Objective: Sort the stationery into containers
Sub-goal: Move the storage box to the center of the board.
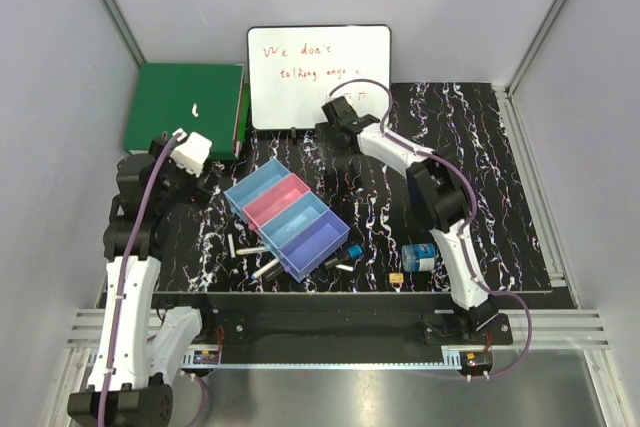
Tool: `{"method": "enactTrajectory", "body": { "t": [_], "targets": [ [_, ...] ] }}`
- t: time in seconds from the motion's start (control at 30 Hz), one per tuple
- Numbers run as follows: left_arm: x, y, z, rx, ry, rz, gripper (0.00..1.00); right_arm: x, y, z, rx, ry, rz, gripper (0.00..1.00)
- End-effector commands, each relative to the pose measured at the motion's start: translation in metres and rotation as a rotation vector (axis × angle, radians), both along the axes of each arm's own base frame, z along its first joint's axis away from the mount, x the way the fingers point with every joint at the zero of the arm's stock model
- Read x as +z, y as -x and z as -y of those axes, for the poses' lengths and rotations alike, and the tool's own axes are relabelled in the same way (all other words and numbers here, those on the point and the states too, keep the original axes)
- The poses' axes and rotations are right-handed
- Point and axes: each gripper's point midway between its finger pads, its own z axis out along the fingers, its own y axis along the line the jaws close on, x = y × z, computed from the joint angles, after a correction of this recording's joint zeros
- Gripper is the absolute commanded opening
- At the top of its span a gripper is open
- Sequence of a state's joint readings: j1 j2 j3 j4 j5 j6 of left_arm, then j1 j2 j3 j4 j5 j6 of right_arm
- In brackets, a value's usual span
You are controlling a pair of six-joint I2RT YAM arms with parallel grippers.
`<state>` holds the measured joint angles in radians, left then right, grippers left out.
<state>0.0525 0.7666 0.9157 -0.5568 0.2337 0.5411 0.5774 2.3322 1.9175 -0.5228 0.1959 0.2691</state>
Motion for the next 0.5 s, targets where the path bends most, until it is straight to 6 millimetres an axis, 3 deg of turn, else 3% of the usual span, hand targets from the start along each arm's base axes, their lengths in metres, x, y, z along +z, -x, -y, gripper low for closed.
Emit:
{"method": "enactTrajectory", "body": {
  "t": [0.0, 0.03, 0.07, 0.13, 0.27, 0.3, 0.47],
  "targets": [
    [0.015, 0.006, 0.006, -0.034, 0.013, 0.042, 0.99, 0.118, 0.014, -0.009, 0.188, -0.042, 0.183, 0.88],
    [0.013, 0.008, 0.008, -0.046, 0.015, 0.040, 0.99, 0.120, 0.021, -0.002, 0.216, -0.011, 0.183, 0.90],
    [0.012, 0.009, 0.009, -0.050, 0.017, 0.038, 0.99, 0.142, 0.026, 0.004, 0.296, 0.034, 0.235, 0.92],
    [0.011, 0.013, 0.012, -0.069, 0.015, 0.042, 0.99, 0.148, 0.040, 0.013, 0.375, 0.084, 0.222, 0.95],
    [0.007, 0.021, 0.015, -0.099, -0.005, 0.042, 0.99, 0.174, 0.087, 0.002, 0.727, 0.064, 0.170, 1.00],
    [0.006, 0.023, 0.016, -0.106, -0.010, 0.041, 0.99, 0.185, 0.092, 0.000, 0.779, 0.067, 0.182, 1.00],
    [-0.001, 0.030, 0.015, -0.124, -0.048, 0.044, 0.99, 0.203, 0.108, 0.006, 0.871, 0.097, 0.188, 1.00]
  ]
}}
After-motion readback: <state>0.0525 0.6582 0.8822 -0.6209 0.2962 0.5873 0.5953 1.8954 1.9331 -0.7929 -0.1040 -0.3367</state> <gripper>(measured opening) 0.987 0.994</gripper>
